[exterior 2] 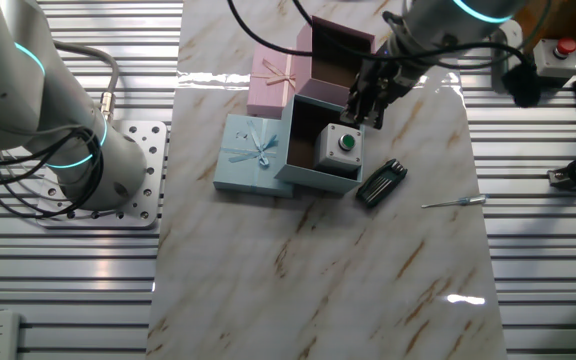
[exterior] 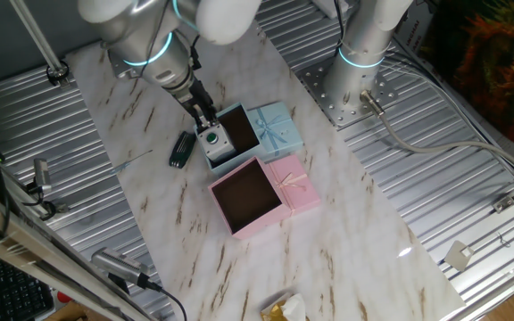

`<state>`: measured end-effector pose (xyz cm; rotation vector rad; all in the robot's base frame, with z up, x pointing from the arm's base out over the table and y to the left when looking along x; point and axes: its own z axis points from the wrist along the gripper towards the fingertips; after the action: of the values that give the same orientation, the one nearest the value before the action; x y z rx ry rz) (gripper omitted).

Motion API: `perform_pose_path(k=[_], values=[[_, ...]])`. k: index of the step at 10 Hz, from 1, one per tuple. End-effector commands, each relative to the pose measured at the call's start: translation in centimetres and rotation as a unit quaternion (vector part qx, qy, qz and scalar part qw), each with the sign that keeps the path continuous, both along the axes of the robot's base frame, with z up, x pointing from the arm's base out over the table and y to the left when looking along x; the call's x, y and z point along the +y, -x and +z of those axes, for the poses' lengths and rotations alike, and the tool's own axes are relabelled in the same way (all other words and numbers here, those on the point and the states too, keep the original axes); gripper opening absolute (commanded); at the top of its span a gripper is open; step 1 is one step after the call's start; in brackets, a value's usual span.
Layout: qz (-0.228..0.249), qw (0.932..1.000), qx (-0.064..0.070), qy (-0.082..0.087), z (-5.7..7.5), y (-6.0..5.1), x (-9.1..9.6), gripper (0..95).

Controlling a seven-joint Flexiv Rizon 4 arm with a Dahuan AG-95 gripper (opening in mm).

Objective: Move an object from one box to another

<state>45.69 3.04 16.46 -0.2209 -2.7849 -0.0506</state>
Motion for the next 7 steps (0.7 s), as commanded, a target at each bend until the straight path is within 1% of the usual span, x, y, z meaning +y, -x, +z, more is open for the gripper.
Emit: perform_pose_path(k=[1, 5, 6, 7], values=[[-0.006, 1.0, 0.002, -0.002, 0.01, 0.05, 0.0, 0.0], [-0.006, 1.0, 0.007, -0.001, -0.06, -0.09, 0.18, 0.0], [-0.005, 0.9999, 0.012, -0.002, -0.23, -0.21, 0.32, 0.0], [-0.003, 0.9999, 0.013, 0.0, -0.62, -0.29, 0.37, 0.0]])
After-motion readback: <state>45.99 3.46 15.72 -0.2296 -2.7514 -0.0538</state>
